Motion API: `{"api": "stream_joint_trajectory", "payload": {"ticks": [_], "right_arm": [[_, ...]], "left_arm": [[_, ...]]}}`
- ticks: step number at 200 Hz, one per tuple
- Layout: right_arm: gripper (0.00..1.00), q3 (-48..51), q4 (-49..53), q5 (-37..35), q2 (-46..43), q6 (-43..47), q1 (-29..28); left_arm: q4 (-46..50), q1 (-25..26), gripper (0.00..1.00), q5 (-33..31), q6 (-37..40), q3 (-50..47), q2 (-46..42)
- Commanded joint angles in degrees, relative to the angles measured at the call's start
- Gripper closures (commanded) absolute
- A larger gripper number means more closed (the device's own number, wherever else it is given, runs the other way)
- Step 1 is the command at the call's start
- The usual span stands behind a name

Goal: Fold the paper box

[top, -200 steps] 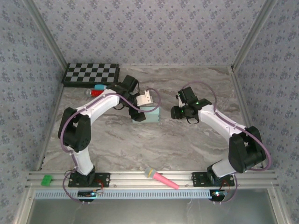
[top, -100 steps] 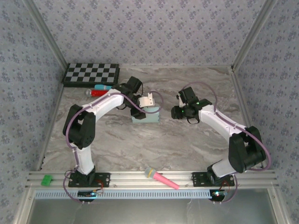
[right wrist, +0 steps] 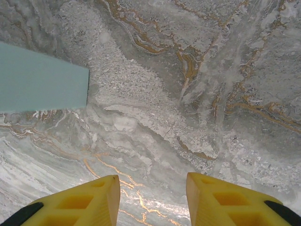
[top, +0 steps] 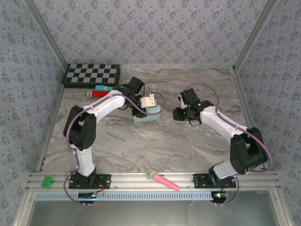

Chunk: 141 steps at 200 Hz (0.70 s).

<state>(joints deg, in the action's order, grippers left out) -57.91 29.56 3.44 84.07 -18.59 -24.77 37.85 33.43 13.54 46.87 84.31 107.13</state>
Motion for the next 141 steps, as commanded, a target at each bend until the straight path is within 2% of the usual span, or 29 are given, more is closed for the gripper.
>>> {"api": "stream_joint_trajectory", "payload": {"ticks": [1,52,141], "right_arm": [[0.57,0.9,0.6,0.2,-1.1,-0.8,0.5],[0.57,2.9,0.4,-1.1,-4.1,-3.0,2.8],[0.57,8.6,-2.0,2.9,-9.2,-4.3,9.6]], "left_arm": [[-5.9,0.6,0.56,-6.2,-1.9,-2.0,-3.5],[-19.9,3.9,0.57,-22.4,-0.9,-9.4,-6.5],[-41.7,12.5,0.56,-41.1,-0.9,-19.6,-6.0]]}}
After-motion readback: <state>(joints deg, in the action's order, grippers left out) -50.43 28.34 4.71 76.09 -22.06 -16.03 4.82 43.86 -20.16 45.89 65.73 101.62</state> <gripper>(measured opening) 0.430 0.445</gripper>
